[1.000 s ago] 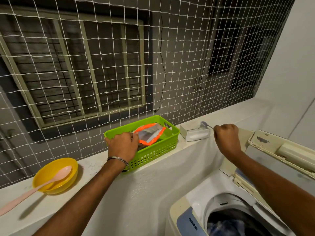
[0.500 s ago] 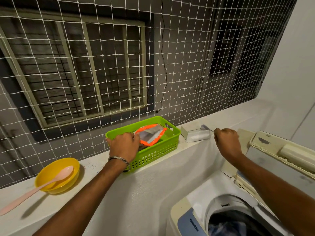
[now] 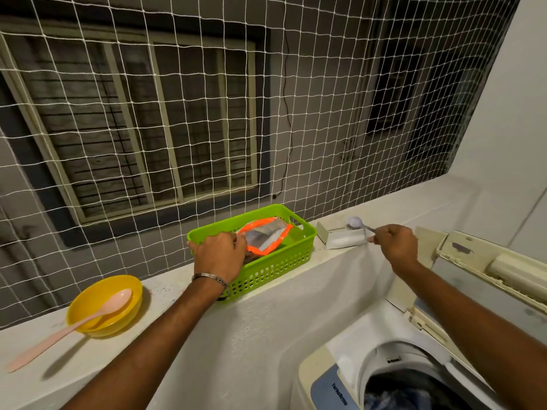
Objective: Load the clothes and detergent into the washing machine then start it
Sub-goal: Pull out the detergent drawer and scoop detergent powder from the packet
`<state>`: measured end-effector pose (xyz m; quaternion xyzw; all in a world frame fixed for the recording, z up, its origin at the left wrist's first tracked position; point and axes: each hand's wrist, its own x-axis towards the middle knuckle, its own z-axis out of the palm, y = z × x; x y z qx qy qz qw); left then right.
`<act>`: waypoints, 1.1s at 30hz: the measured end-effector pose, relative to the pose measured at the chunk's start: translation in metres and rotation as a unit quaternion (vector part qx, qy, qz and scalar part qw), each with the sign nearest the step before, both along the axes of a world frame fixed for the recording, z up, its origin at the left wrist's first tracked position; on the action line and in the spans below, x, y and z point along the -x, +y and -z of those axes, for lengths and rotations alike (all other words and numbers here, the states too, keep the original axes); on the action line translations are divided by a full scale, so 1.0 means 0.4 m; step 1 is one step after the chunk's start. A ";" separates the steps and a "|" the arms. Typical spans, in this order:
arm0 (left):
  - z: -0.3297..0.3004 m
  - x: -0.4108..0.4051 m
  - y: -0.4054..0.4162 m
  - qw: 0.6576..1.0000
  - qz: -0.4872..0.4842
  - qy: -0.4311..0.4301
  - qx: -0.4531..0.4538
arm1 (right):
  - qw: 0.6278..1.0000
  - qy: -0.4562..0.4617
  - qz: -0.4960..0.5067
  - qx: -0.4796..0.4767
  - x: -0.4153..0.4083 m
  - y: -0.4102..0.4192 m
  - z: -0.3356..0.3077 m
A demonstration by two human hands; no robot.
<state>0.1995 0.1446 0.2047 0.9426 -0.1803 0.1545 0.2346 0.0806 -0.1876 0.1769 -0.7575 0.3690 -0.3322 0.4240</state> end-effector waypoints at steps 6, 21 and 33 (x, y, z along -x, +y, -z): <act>0.004 -0.005 -0.001 1.000 -0.008 0.003 0.001 | 0.907 -0.094 -0.120 -0.392 0.013 0.082 -0.071; -0.004 0.000 0.005 1.000 0.001 -0.003 -0.003 | 0.949 0.004 -0.295 -0.111 -0.006 0.367 -0.195; -0.011 -0.012 0.007 0.997 0.071 0.019 0.038 | 0.844 0.211 -0.205 0.448 -0.152 0.495 -0.138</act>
